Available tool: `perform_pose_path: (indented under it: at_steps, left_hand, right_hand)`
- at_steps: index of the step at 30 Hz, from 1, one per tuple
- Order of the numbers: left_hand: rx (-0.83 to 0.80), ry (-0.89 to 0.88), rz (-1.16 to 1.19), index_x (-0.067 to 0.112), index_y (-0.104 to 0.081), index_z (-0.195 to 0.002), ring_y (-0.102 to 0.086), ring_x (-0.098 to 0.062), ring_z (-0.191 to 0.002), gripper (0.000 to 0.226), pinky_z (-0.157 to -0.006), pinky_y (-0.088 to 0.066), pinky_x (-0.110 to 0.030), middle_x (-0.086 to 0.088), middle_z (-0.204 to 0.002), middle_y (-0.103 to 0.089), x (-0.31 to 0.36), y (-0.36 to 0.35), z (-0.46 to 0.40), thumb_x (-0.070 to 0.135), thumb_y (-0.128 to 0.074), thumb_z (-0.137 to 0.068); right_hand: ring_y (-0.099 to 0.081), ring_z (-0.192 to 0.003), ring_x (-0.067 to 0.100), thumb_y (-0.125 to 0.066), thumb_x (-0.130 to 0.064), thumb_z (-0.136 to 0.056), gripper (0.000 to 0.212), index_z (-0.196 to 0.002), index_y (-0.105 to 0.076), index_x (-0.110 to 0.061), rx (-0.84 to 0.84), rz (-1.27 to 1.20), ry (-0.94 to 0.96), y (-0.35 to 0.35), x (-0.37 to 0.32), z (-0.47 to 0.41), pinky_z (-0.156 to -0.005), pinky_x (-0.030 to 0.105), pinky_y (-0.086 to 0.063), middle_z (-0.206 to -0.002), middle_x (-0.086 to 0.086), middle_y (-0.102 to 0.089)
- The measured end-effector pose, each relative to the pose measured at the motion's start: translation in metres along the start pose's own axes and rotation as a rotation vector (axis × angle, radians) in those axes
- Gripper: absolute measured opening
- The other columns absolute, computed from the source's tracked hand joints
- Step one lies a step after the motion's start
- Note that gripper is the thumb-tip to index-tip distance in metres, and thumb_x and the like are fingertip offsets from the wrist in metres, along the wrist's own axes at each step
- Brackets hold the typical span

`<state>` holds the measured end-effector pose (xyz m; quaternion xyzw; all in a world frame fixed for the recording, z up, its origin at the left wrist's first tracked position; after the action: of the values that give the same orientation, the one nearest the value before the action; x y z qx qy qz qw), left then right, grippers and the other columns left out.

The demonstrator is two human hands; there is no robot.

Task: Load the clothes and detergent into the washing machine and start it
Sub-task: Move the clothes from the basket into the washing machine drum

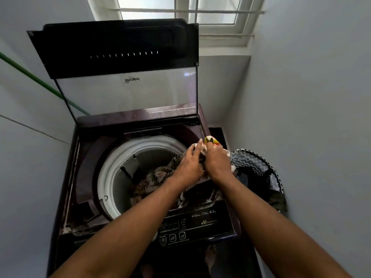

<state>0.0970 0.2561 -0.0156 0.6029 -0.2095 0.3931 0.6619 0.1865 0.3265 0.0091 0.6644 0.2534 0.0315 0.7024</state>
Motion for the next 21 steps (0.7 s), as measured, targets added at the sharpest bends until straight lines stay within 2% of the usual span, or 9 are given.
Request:
perform_pose_path:
  at_steps: [3, 5, 7, 10, 13, 18, 21]
  left_hand:
    - [0.095, -0.059, -0.026, 0.039, 0.004, -0.156, -0.042, -0.027, -0.134, 0.100, -0.109, -0.042, -0.041, -0.006, -0.159, -0.017, 0.004, 0.015, 0.004, 0.021, -0.067, -0.088]
    - [0.194, -0.084, -0.040, 0.041, -0.003, -0.156, -0.051, -0.026, -0.122, 0.095, -0.101, -0.049, -0.040, -0.009, -0.149, -0.031, 0.001, 0.029, 0.010, 0.020, -0.066, -0.088]
    - [0.313, -0.042, -0.028, 0.042, -0.017, -0.151, -0.057, -0.026, -0.106, 0.083, -0.090, -0.054, -0.044, -0.008, -0.130, -0.043, -0.008, 0.047, 0.018, 0.018, -0.065, -0.087]
    - [0.421, 0.076, -0.076, 0.037, -0.030, -0.140, -0.058, -0.027, -0.094, 0.070, -0.077, -0.056, -0.046, -0.006, -0.114, -0.042, -0.030, 0.078, 0.034, 0.011, -0.063, -0.084]
    - [0.477, 0.147, -0.118, 0.032, -0.033, -0.139, -0.057, -0.027, -0.094, 0.065, -0.069, -0.050, -0.038, -0.005, -0.114, -0.040, -0.052, 0.102, 0.053, 0.012, -0.062, -0.085]
    - [0.587, 0.192, -0.179, 0.025, -0.035, -0.141, -0.056, -0.024, -0.092, 0.058, -0.070, -0.049, -0.034, -0.007, -0.116, -0.042, -0.083, 0.125, 0.084, 0.015, -0.059, -0.089]
    - [0.496, 0.240, -0.188, 0.022, -0.038, -0.141, -0.058, -0.028, -0.097, 0.061, -0.073, -0.048, -0.034, -0.010, -0.122, -0.042, -0.103, 0.128, 0.093, 0.013, -0.063, -0.086]
  right_hand:
    - [-0.064, -0.095, 0.034, -0.050, -0.013, -0.095, 0.027, -0.121, -0.061, -0.011, 0.002, -0.128, 0.043, 0.012, -0.023, -0.004, -0.069, 0.034, -0.045, -0.108, 0.016, -0.065]
    - [-0.065, -0.098, 0.032, -0.056, 0.000, -0.085, 0.041, -0.124, -0.063, -0.011, -0.039, -0.317, 0.100, 0.017, -0.044, -0.002, -0.076, 0.033, -0.049, -0.108, 0.015, -0.069]
    - [-0.066, -0.098, 0.028, -0.055, 0.006, -0.073, 0.053, -0.122, -0.066, -0.012, -0.086, -0.463, 0.175, 0.017, -0.066, 0.001, -0.079, 0.033, -0.052, -0.106, 0.013, -0.072]
    - [-0.066, -0.089, 0.021, -0.053, 0.006, -0.064, 0.054, -0.110, -0.071, -0.016, -0.161, -0.578, 0.322, 0.008, -0.101, 0.006, -0.072, 0.030, -0.050, -0.095, 0.006, -0.073]
    - [-0.063, -0.089, 0.014, -0.055, 0.007, -0.066, 0.057, -0.115, -0.071, -0.015, -0.224, -0.634, 0.383, -0.005, -0.133, 0.014, -0.074, 0.027, -0.049, -0.099, 0.005, -0.073]
    - [-0.062, -0.083, 0.012, -0.058, 0.006, -0.073, 0.047, -0.112, -0.071, -0.017, -0.329, -0.692, 0.397, -0.030, -0.173, 0.028, -0.068, 0.019, -0.044, -0.092, -0.001, -0.070]
    - [-0.065, -0.098, 0.018, -0.060, 0.000, -0.070, 0.052, -0.117, -0.069, -0.021, -0.385, -0.621, 0.337, -0.055, -0.182, 0.030, -0.079, 0.028, -0.050, -0.104, 0.003, -0.072]
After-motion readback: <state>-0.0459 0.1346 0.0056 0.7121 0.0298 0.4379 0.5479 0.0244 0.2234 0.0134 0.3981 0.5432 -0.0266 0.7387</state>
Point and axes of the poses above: each hand's wrist, its own z-axis away from the middle knuckle, its own y-axis out of the back of the hand, x = y × z, the point moved 4 cm from there along -z, towards the middle knuckle
